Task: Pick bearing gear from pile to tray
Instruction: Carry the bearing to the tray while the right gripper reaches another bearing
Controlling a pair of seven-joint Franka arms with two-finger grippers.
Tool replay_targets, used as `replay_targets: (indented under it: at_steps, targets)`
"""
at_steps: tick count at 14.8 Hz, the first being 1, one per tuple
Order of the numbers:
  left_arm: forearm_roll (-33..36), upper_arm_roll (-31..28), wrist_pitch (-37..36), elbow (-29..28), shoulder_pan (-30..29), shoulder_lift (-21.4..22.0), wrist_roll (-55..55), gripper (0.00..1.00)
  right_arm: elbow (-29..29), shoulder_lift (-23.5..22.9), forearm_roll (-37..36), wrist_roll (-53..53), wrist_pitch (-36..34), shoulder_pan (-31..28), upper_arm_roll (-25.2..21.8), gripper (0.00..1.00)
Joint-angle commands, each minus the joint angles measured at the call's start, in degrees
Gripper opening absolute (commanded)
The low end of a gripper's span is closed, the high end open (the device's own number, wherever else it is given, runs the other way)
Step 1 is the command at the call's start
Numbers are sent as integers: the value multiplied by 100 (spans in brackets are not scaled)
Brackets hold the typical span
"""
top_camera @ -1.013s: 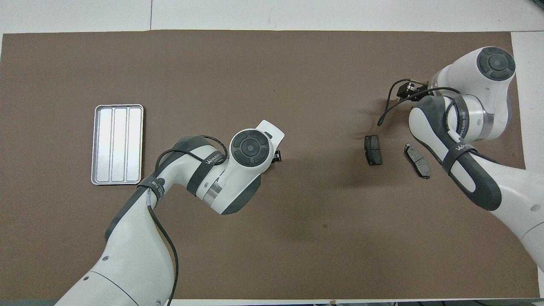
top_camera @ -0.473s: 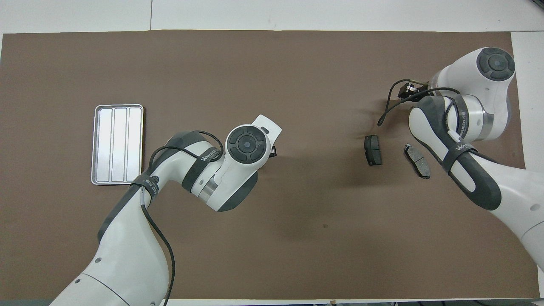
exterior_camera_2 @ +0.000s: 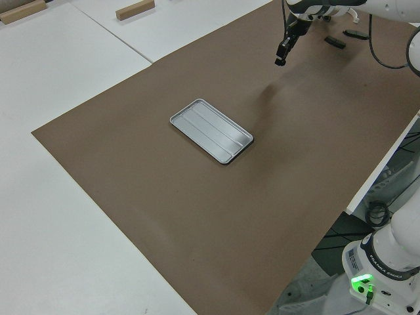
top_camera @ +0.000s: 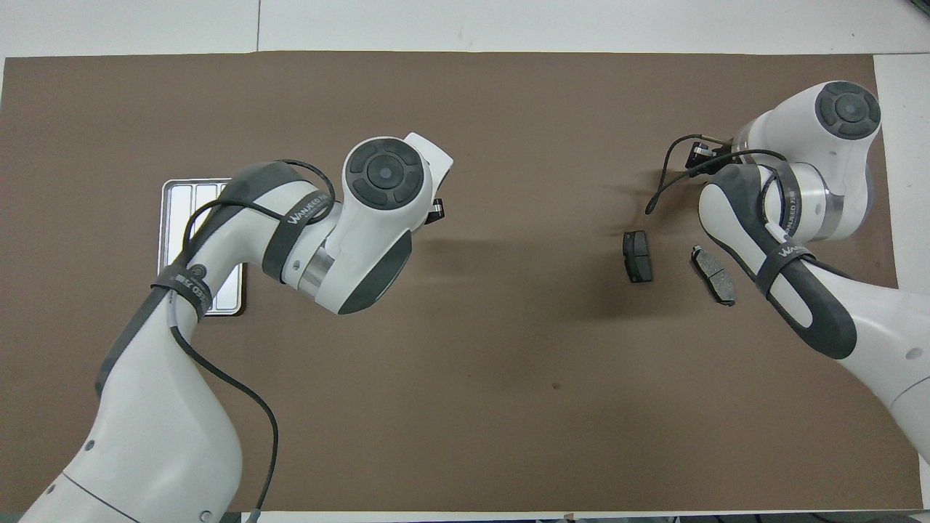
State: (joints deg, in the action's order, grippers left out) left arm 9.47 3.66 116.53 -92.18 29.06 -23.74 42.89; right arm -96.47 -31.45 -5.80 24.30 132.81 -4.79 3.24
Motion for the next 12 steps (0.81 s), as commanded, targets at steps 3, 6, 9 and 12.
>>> replay_targets:
  at_steps: [3,6,9,12]
  targets:
    - [-455,30,-1385,17,-1259,1045,-2375,0,-38,-28,71,22,132,-65,53,0]
    - [-455,30,-1756,-19,-2253,1275,-4134,0,-29,-28,71,22,114,-57,53,0]
    - [-490,30,-1294,-552,-3054,1459,-5438,0,-29,-28,71,22,114,-48,53,0]
    - [-840,30,224,-1974,-3179,1890,-5467,0,145,-11,71,31,-297,-4,71,0]
